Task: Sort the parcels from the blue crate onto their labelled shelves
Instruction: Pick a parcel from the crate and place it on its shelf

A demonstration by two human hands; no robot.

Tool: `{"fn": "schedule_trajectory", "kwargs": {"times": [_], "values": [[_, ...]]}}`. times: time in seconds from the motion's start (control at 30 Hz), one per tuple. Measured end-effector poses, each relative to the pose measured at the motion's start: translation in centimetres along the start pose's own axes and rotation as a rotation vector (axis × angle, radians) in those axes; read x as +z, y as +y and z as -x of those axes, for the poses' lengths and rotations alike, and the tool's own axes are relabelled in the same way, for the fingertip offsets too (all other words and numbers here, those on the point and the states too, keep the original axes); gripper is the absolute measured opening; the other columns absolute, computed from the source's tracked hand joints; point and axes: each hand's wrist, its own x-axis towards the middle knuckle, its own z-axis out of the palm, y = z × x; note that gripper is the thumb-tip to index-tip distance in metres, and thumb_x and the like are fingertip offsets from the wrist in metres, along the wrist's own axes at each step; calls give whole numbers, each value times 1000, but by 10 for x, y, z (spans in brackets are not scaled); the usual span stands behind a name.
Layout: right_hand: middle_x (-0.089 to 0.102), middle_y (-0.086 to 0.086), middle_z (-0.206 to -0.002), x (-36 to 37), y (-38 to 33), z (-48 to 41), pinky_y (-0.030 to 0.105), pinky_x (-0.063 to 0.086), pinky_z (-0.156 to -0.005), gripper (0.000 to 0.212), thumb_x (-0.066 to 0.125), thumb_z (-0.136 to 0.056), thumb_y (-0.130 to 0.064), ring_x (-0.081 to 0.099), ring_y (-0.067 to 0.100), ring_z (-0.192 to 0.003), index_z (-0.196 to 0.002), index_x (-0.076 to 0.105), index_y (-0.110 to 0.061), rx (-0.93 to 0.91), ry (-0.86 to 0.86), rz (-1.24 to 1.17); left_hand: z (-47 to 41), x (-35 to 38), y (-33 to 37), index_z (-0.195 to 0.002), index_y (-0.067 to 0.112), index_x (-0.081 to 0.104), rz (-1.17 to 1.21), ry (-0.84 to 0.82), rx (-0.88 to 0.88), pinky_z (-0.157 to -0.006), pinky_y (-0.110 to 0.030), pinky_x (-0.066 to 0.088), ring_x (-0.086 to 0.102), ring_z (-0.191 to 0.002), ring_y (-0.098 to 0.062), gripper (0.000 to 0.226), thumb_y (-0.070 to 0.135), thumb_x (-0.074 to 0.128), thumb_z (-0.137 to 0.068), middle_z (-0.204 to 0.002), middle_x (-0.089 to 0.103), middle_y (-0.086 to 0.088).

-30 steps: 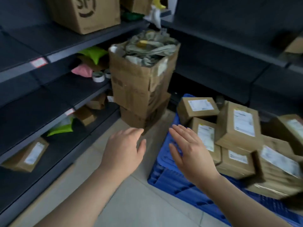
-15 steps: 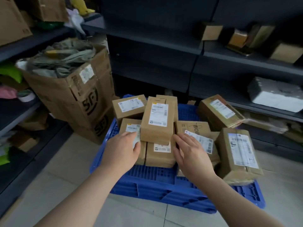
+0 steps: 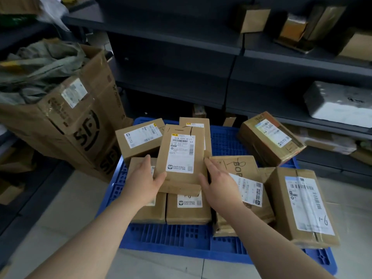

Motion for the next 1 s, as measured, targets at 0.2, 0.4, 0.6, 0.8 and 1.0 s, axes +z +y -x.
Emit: {"fn": "schedule_trajectory", "kwargs": {"times": [0.2, 0.4, 0.6, 0.8, 1.0], "values": [[49, 0, -133, 26, 2, -21, 27, 47, -80, 66, 39, -97, -45, 53, 12, -99, -150, 3, -26, 109, -99, -150, -31, 13, -16, -149, 34, 24, 256, -175, 21, -105, -35, 41, 45, -128, -12, 64, 46, 52, -93, -142, 45, 16], [59, -2, -117, 27, 7, -23, 28, 53, -78, 64, 42, -95, -45, 58, 10, -93, -148, 12, -24, 52, -50, -227, -19, 14, -4, -140, 40, 37, 451, -108, 36, -100, -29, 44, 51, -118, -2, 50, 37, 54, -94, -129, 53, 24], [55, -4, -121, -26, -19, -15, 26, 51, -81, 67, 44, -96, -41, 56, 8, -96, -150, 7, -25, -114, -48, -289, 19, -12, 23, -135, 36, 44, 584, 82, 15, -102, -35, 44, 54, -116, -1, 45, 30, 58, -93, -122, 57, 25], [57, -14, -114, -95, -69, 16, 30, 56, -74, 55, 45, -95, -42, 60, 3, -89, -142, 18, -37, -304, -119, -309, 94, -70, 51, -127, 38, 50, 630, 235, -14, -98, -35, 48, 59, -107, 3, 37, 30, 60, -92, -117, 64, 22], [62, -13, -102, -146, -144, 64, 32, 57, -66, 44, 45, -94, -44, 62, 5, -80, -134, 29, -36, -517, -207, -320, 192, -146, 70, -124, 44, 44, 543, 423, -53, -77, -7, 43, 55, -101, 10, 37, 32, 58, -93, -112, 59, 28]]}}
